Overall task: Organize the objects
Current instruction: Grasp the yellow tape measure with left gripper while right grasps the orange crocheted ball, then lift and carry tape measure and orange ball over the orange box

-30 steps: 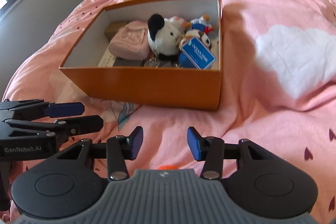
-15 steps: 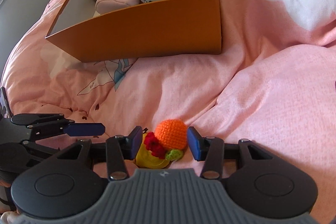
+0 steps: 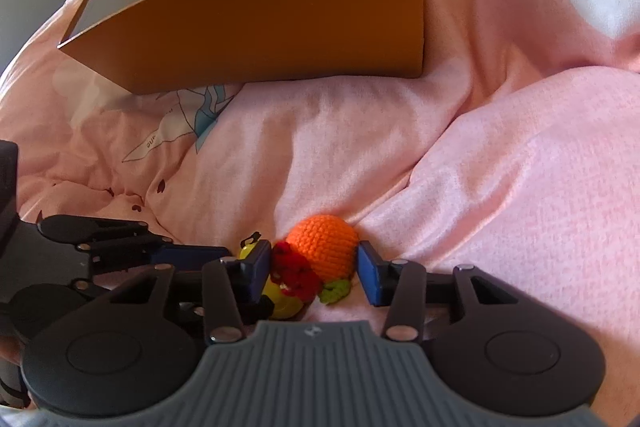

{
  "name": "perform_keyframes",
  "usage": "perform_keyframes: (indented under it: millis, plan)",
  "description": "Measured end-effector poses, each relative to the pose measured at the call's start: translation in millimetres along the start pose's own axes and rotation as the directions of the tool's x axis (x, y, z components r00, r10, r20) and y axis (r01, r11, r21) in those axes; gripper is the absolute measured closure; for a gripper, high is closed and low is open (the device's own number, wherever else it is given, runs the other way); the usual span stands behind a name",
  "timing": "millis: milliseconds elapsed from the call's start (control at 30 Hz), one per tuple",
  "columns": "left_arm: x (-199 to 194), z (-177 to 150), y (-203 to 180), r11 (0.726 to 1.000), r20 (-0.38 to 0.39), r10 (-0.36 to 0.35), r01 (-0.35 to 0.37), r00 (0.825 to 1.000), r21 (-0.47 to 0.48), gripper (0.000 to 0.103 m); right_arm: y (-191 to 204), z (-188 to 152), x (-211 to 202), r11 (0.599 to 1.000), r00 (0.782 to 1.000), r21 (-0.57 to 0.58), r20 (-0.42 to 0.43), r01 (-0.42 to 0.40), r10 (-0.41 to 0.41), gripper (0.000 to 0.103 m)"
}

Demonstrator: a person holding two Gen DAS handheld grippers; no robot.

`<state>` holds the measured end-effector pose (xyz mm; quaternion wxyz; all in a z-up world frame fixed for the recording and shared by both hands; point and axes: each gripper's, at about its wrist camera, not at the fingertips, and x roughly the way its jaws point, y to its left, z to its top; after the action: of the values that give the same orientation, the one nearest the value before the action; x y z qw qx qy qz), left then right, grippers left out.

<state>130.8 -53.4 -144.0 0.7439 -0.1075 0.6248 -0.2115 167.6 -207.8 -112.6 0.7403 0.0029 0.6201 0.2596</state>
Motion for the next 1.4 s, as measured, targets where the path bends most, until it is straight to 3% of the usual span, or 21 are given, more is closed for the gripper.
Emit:
perform_keyframes:
  millis: [233,400,600,900,1067,1233,1400]
  plan:
    - [14.2,1.1,-12.6,0.998,-0.024,0.065,-0.065,0.998,-0.009,0.037,-0.5,-0.7,-26.8,1.000,0.994,-0.014,0.104,0.021,-0.019,0.055]
    - [27.6,3.6,-23.5,0.990,-0.047,0.141,-0.140,0.989,0.013,0.036,-7.8,1.3,-28.3,1.000,0.993,0.005,0.116,0.007,-0.008,0.055]
    - [26.1,-1.1,-20.1,0.989,-0.035,0.150,-0.150,0.988,-0.002,0.044,-9.7,0.5,-26.4,1.000,0.992,0.009,0.122,-0.005,0.004,0.055]
    - [-8.2,-11.0,-3.8,0.990,0.092,0.129,-0.123,0.987,-0.066,0.044,-6.6,3.9,-38.1,1.000,0.986,-0.020,0.164,-0.006,0.010,0.055]
    - [-37.1,-0.8,-2.0,0.991,0.175,0.126,-0.115,0.977,-0.069,0.044,-2.1,15.9,-55.6,0.997,0.974,-0.074,0.229,0.011,0.006,0.055]
    - [-73.6,5.0,-12.3,0.995,0.260,0.091,-0.074,0.961,-0.072,0.044,8.5,29.7,-75.7,0.987,0.954,-0.155,0.298,0.033,0.015,0.055]
    - [-100.0,22.3,-22.8,0.996,0.361,0.086,-0.070,0.928,-0.057,0.044,22.5,46.0,-95.9,0.971,0.927,-0.234,0.373,0.057,0.035,0.055]
